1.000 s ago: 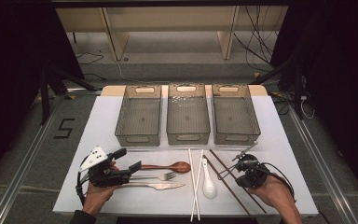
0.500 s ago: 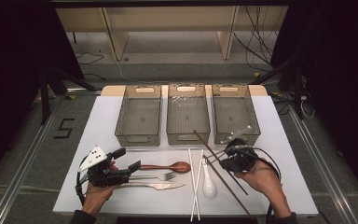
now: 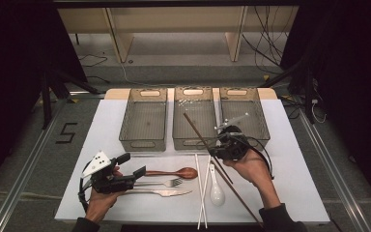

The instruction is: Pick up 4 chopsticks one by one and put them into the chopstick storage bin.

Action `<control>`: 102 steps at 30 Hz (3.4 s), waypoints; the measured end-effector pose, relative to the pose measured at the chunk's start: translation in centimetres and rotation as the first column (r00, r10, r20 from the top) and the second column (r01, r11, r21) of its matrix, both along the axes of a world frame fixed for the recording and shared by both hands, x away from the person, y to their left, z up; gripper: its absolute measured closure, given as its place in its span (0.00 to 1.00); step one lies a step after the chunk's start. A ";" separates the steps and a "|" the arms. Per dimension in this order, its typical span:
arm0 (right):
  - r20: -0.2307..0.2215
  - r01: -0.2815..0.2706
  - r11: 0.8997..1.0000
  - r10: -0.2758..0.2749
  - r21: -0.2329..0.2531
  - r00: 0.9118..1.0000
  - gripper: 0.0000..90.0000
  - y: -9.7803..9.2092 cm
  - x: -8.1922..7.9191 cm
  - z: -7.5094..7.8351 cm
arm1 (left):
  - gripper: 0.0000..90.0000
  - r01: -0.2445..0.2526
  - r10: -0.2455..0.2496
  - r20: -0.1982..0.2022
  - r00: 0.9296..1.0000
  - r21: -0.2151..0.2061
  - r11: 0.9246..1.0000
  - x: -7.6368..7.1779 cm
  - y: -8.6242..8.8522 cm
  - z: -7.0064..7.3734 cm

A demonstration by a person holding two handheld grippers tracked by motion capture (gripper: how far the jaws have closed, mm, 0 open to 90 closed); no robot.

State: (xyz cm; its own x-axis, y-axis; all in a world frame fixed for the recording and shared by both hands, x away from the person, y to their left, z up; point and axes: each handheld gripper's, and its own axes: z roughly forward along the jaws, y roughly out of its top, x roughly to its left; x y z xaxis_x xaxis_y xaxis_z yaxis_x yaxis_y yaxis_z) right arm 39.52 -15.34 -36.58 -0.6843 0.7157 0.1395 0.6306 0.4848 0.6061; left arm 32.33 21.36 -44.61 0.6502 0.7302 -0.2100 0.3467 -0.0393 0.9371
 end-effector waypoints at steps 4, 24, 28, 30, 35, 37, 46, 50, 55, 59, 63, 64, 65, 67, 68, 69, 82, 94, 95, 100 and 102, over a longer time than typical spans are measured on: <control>0.025 0.002 0.999 -0.003 0.039 1.000 0.95 1.2 1.0 0.6 | 0.19 -0.002 0.002 -0.001 1.000 -0.002 1.000 0.0 0.1 0.0; 0.021 -0.011 0.994 0.008 0.111 1.000 0.95 9.0 6.8 2.1 | 0.19 -0.006 0.006 0.002 1.000 -0.014 1.000 0.0 0.2 0.0; 0.000 -0.006 0.990 0.006 0.139 1.000 0.95 10.5 8.2 2.3 | 0.19 -0.004 0.004 0.002 1.000 -0.016 1.000 0.1 0.2 0.0; -0.009 0.003 0.989 -0.002 0.146 1.000 0.95 11.2 8.9 2.4 | 0.19 -0.005 0.005 0.003 1.000 -0.020 1.000 0.1 0.2 0.0; -0.038 0.024 0.983 -0.017 0.183 0.999 0.95 13.2 10.8 2.3 | 0.19 -0.003 0.003 0.003 1.000 -0.022 1.000 0.1 0.2 0.0; -0.041 0.029 0.981 -0.022 0.190 0.999 0.95 13.5 11.1 2.2 | 0.19 -0.003 0.003 0.002 1.000 -0.024 1.000 0.1 0.2 0.0; -0.078 0.075 0.972 -0.058 0.223 0.995 0.95 15.6 13.8 1.6 | 0.19 -0.003 0.004 0.003 1.000 -0.028 1.000 0.0 0.2 0.1; -0.077 0.095 0.973 -0.080 0.211 0.994 0.95 16.4 14.8 1.4 | 0.19 -0.001 0.001 0.006 1.000 -0.027 1.000 0.1 0.2 0.1; -0.086 0.119 0.970 -0.103 0.211 0.991 0.95 16.9 15.8 1.1 | 0.19 -0.001 0.001 0.005 1.000 -0.028 1.000 0.1 0.3 0.1; -0.089 0.136 0.969 -0.120 0.204 0.989 0.95 17.3 16.1 0.5 | 0.19 0.001 -0.001 0.006 1.000 -0.027 1.000 0.1 0.2 0.1; -0.096 0.145 0.969 -0.128 0.201 0.987 0.95 17.7 16.2 0.0 | 0.19 0.001 -0.001 0.007 1.000 -0.027 1.000 0.1 0.2 0.1; -0.091 0.143 0.970 -0.128 0.196 0.988 0.95 17.8 16.2 -0.1 | 0.19 0.002 -0.001 0.007 1.000 -0.027 1.000 0.1 0.2 0.1; -0.086 0.141 0.971 -0.126 0.195 0.988 0.95 17.9 16.2 -0.2 | 0.19 0.002 -0.002 0.007 1.000 -0.026 1.000 0.1 0.2 0.1; -0.089 0.145 0.969 -0.130 0.198 0.988 0.95 18.0 16.2 -0.4 | 0.19 0.005 -0.005 0.011 1.000 -0.025 1.000 0.0 0.2 0.2; -0.087 0.151 0.969 -0.136 0.196 0.987 0.95 18.1 16.3 -0.6 | 0.19 0.006 -0.005 0.013 1.000 -0.023 1.000 0.0 0.2 0.2; -0.088 0.152 0.969 -0.137 0.192 0.987 0.95 18.1 16.3 -0.7 | 0.19 0.007 -0.007 0.012 1.000 -0.021 1.000 0.0 0.2 0.2; -0.104 0.176 0.974 -0.162 0.140 0.981 0.94 18.5 16.1 -2.0 | 0.19 0.007 -0.007 0.012 1.000 -0.024 1.000 0.0 0.1 0.2; -0.092 0.153 0.973 -0.139 0.173 0.986 0.64 17.3 15.4 -0.7 | 0.19 0.007 -0.007 0.010 1.000 -0.022 1.000 0.0 0.1 0.1; -0.086 0.147 0.973 -0.134 0.179 0.987 0.63 17.1 15.2 -0.4 | 0.19 0.007 -0.007 0.011 1.000 -0.020 1.000 0.0 0.1 0.1; -0.045 0.092 0.979 -0.085 0.182 0.995 0.51 15.5 13.9 1.1 | 0.18 0.006 -0.006 0.007 1.000 -0.016 1.000 0.1 0.1 0.1; -0.023 0.067 0.982 -0.064 0.178 0.998 0.48 14.7 13.1 1.7 | 0.18 0.005 -0.005 0.009 1.000 -0.017 1.000 0.0 0.1 0.1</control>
State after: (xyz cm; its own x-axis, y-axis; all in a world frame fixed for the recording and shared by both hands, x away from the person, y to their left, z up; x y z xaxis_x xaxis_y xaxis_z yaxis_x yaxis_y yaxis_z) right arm 52.57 -0.63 -34.88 -0.6334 0.7212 0.2804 0.6680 0.3269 0.6685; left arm 32.38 21.45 -44.50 0.6560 0.7231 -0.2164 0.3383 -0.0254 0.9407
